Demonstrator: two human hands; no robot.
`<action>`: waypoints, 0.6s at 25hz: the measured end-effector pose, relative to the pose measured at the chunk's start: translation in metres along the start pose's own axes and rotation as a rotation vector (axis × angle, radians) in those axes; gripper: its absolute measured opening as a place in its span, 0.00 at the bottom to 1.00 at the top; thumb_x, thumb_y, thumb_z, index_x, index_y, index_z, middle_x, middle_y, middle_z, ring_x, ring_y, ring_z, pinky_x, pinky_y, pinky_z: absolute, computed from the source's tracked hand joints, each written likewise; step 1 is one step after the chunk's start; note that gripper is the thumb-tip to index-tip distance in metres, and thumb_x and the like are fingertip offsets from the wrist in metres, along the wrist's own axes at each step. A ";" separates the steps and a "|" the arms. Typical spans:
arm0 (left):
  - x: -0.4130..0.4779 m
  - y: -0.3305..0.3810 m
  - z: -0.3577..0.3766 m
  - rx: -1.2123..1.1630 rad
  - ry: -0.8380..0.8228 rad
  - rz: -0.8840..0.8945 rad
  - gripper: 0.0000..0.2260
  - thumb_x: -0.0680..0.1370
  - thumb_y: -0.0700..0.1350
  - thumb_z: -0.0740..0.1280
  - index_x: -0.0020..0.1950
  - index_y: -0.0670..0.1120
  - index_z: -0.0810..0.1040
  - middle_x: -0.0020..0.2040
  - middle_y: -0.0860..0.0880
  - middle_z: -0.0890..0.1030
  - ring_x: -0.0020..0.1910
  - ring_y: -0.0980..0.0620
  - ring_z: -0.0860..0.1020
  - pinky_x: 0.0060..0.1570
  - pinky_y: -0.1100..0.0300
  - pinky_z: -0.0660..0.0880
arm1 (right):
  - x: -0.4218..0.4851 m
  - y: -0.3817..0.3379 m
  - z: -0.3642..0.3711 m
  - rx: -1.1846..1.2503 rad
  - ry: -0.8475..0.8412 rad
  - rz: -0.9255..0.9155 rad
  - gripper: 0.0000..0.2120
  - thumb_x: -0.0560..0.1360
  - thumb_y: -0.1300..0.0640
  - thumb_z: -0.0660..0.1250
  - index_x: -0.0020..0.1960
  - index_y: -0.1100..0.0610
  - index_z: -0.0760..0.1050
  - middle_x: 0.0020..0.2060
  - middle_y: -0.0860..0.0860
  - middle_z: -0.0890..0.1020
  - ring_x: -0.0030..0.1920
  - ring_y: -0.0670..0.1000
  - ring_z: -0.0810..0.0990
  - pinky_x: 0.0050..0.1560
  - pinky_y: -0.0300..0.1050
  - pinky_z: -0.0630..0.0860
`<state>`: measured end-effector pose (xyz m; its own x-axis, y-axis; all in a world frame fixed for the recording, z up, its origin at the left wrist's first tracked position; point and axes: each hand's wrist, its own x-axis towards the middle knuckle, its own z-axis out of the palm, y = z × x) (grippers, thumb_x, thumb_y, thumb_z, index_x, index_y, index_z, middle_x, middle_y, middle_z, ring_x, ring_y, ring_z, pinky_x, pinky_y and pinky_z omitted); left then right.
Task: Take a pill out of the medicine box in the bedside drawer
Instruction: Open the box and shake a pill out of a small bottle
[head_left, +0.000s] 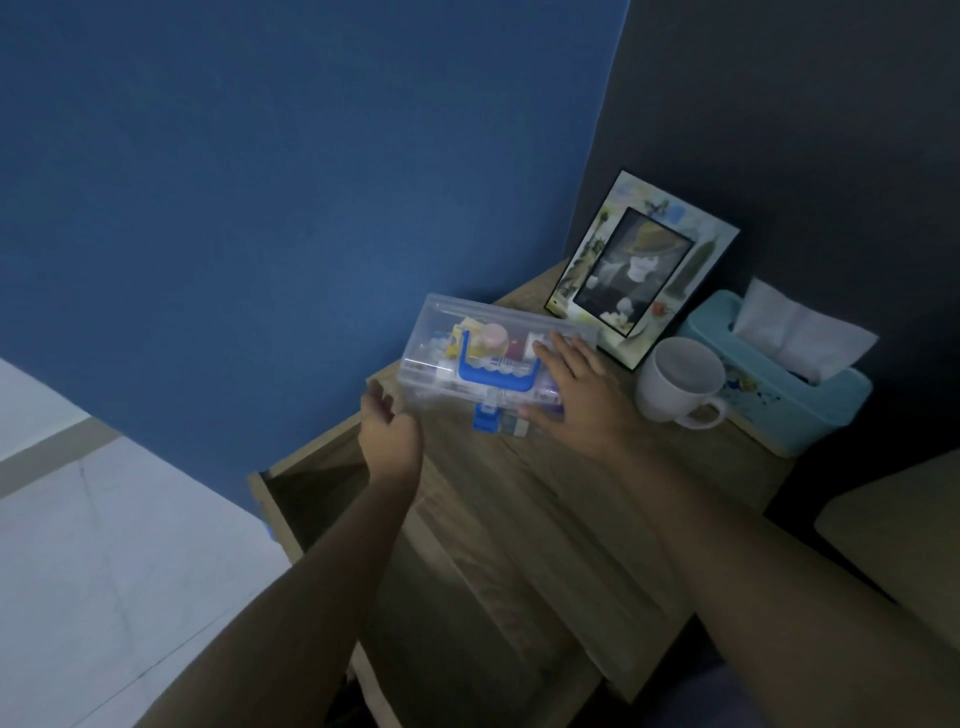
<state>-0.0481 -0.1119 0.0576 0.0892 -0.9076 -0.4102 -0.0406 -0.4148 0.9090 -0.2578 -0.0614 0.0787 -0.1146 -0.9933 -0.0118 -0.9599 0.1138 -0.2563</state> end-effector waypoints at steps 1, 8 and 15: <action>0.006 0.006 -0.001 0.015 -0.057 0.027 0.28 0.74 0.34 0.58 0.74 0.47 0.60 0.71 0.45 0.69 0.69 0.44 0.69 0.68 0.44 0.68 | 0.002 0.001 -0.003 -0.045 -0.026 -0.005 0.38 0.73 0.36 0.60 0.76 0.52 0.51 0.77 0.52 0.53 0.76 0.54 0.49 0.75 0.52 0.52; 0.013 0.019 -0.004 0.180 -0.128 0.092 0.28 0.70 0.34 0.58 0.70 0.48 0.69 0.64 0.41 0.77 0.62 0.38 0.75 0.62 0.40 0.72 | 0.009 0.001 -0.043 -0.222 0.132 -0.176 0.28 0.76 0.42 0.61 0.70 0.56 0.65 0.64 0.58 0.76 0.60 0.60 0.77 0.52 0.52 0.77; 0.020 0.027 -0.005 0.425 -0.156 0.211 0.27 0.72 0.37 0.59 0.72 0.47 0.66 0.65 0.42 0.76 0.40 0.55 0.75 0.43 0.59 0.73 | 0.056 0.012 -0.090 -0.228 0.238 -0.195 0.16 0.81 0.52 0.54 0.66 0.55 0.69 0.59 0.60 0.77 0.54 0.62 0.78 0.49 0.56 0.78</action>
<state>-0.0424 -0.1409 0.0738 -0.1135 -0.9598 -0.2566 -0.4463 -0.1815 0.8763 -0.2986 -0.1145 0.1620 0.0449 -0.9678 0.2478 -0.9988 -0.0489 -0.0097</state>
